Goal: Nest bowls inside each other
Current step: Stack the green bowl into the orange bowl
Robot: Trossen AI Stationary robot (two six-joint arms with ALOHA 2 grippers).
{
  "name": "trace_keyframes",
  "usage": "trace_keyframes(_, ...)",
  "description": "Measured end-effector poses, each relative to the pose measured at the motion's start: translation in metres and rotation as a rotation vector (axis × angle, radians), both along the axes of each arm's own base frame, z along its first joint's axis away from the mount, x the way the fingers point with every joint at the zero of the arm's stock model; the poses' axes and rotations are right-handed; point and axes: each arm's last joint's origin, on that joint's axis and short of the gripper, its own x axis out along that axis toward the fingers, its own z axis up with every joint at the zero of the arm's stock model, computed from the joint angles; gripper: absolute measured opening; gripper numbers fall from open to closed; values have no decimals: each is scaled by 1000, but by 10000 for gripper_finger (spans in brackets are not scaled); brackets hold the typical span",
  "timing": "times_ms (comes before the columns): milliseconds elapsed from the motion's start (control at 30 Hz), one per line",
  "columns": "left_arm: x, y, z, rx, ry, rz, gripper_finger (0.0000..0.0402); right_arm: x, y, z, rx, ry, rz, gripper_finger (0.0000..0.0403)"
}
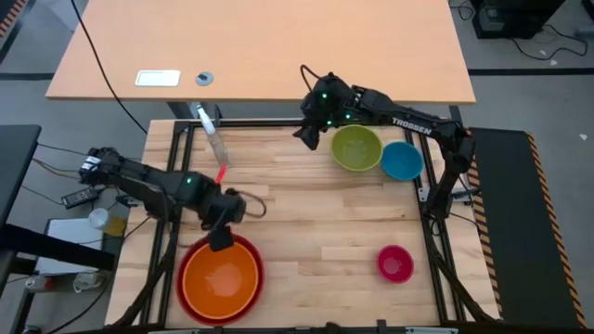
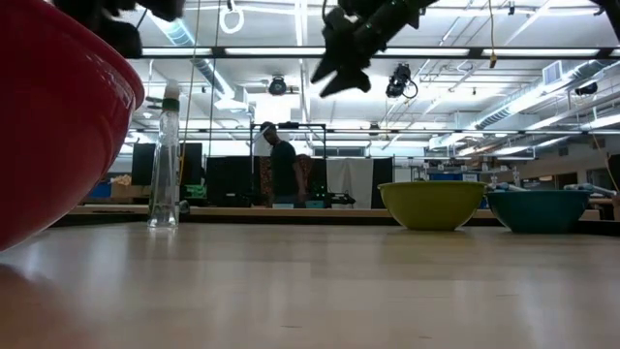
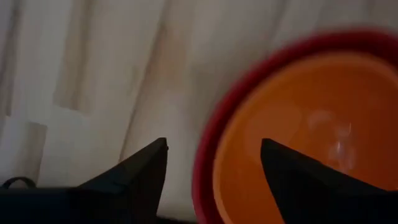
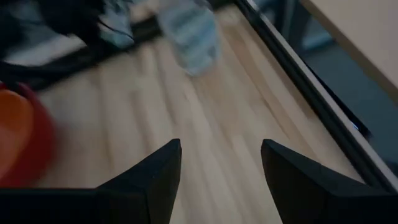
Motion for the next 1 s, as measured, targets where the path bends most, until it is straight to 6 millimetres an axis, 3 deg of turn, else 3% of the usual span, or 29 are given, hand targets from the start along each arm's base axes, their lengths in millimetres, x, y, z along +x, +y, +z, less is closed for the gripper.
trace_keyframes(200,12,30,6,46,-131,113,220,-29,-35,-15,-53,170,-100,228)
trace_keyframes(367,19,42,21,145,-345,129,197,-72,-78,-48,-25,334,-216,228)
trace_keyframes(533,14,51,15,160,-427,180,192,-115,-107,-77,62,449,-347,224)
trace_keyframes(700,13,57,10,124,-496,292,192,-142,-112,-94,163,553,-383,208)
trace_keyframes(1000,28,73,12,49,-587,526,192,-158,-104,-125,160,741,-431,199)
